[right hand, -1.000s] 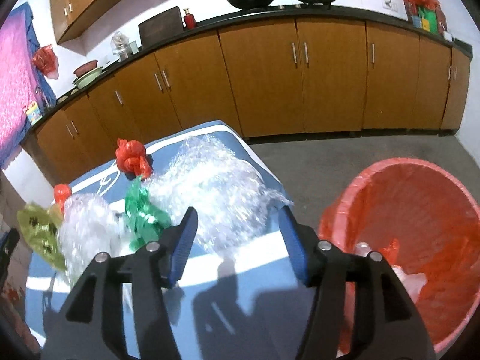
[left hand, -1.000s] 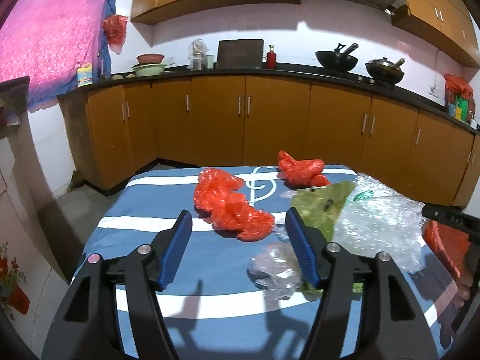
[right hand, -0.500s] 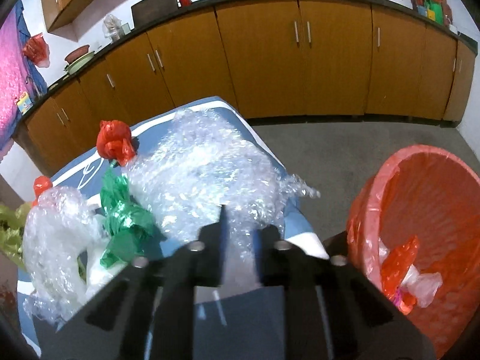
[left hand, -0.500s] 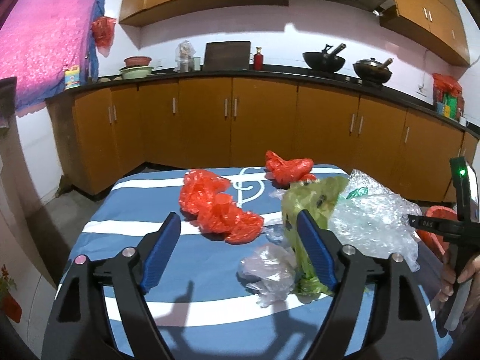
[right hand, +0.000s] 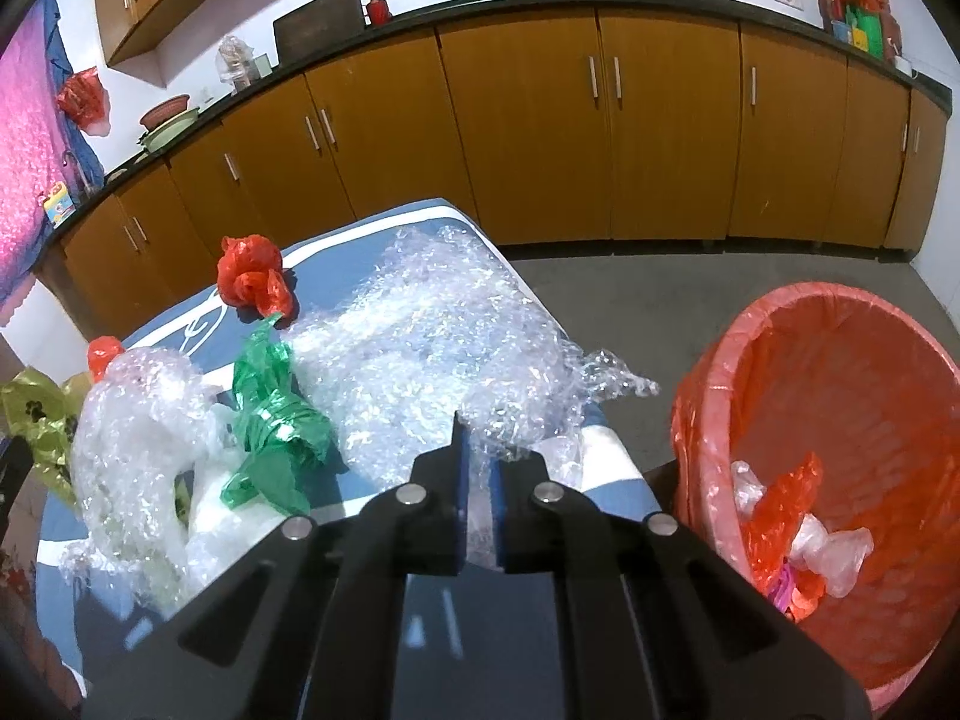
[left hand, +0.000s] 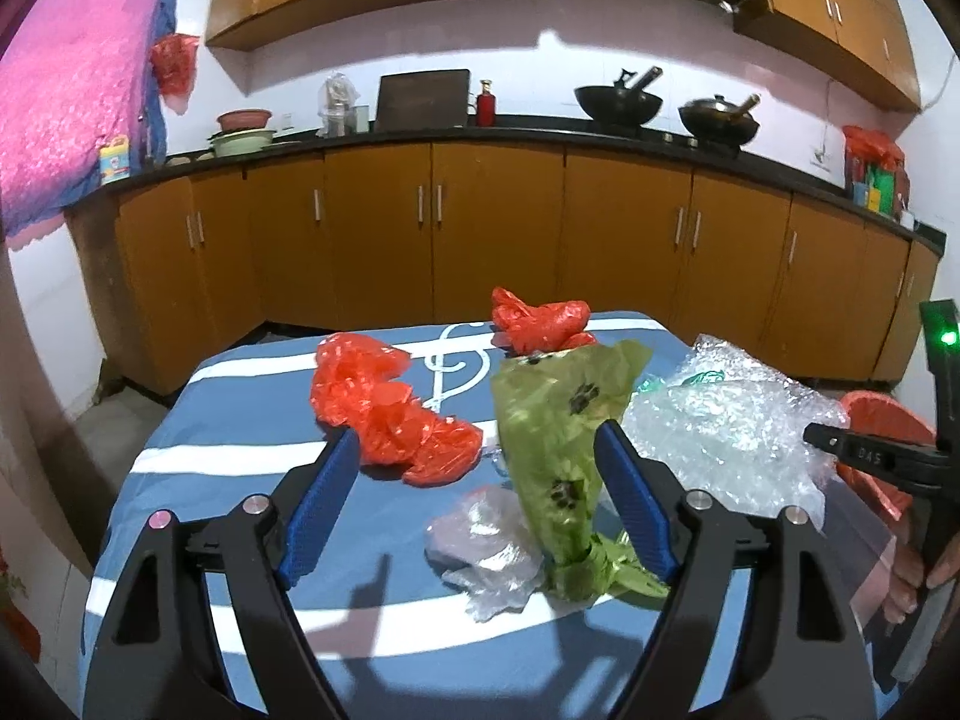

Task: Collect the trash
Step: 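Return both tools to the table toward the green bag and bubble wrap, then grasp the green paw-print bag with the left tool while the right tool grasps bubble wrap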

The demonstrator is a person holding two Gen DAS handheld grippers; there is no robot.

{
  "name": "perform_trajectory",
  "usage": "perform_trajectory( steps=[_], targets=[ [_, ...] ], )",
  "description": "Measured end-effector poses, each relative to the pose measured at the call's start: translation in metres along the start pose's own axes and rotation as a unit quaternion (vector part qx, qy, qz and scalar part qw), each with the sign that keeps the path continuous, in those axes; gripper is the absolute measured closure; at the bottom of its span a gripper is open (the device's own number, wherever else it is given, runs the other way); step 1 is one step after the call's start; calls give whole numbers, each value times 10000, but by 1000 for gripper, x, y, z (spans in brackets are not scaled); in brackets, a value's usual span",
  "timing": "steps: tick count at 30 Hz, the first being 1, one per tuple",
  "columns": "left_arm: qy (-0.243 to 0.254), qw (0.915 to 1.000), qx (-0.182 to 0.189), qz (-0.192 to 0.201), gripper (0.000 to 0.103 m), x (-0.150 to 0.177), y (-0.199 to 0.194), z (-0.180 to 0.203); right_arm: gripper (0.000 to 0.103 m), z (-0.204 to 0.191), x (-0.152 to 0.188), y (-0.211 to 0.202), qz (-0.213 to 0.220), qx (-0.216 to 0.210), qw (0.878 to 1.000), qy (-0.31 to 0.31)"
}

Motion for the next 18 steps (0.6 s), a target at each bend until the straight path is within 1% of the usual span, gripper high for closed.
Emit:
perform_trajectory(
  steps=[1, 4, 5, 6, 7, 8, 9, 11, 18],
  targets=[
    [35, 10000, 41, -54, 30, 0, 4, 2, 96, 0, 1, -1, -6, -6, 10000, 3],
    [75, 9996, 192, -200, 44, 1, 12, 4, 96, 1, 2, -4, -18, -19, 10000, -5],
    [70, 9994, 243, -249, 55, 1, 14, 4, 96, 1, 2, -4, -22, -16, 10000, -10],
    [59, 9991, 291, -303, 69, 2, 16, 4, 96, 1, 2, -5, -27, -20, 10000, -16],
    [39, 9986, 364, -381, 79, 3, 19, 4, 96, 1, 3, -6, -26, -25, 10000, -25],
    [16, 9982, 407, -438, 91, 3, 20, 3, 96, 1, 3, -8, -20, -28, 10000, -31],
    [-7, 9981, 420, -446, 95, 3, 19, 2, 96, 0, 3, -10, -7, -37, 10000, -42],
    [-57, 9981, 459, -408, 98, 1, 13, -2, 96, 0, 3, -15, 41, -50, 10000, -69],
    [-37, 9992, 331, -207, 99, -9, -8, -15, 96, -2, -2, -42, 294, -138, 9994, -71]
  ],
)
Point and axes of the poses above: each gripper's, at about its wrist camera, not at the fingertips, and y roughly the way its jaws point, z to its right, x to its underside, the point moved 3 cm from there along y, roughly the way its jaws point, and after that the axes turned 1 degree about -x, right-handed, at the moved point
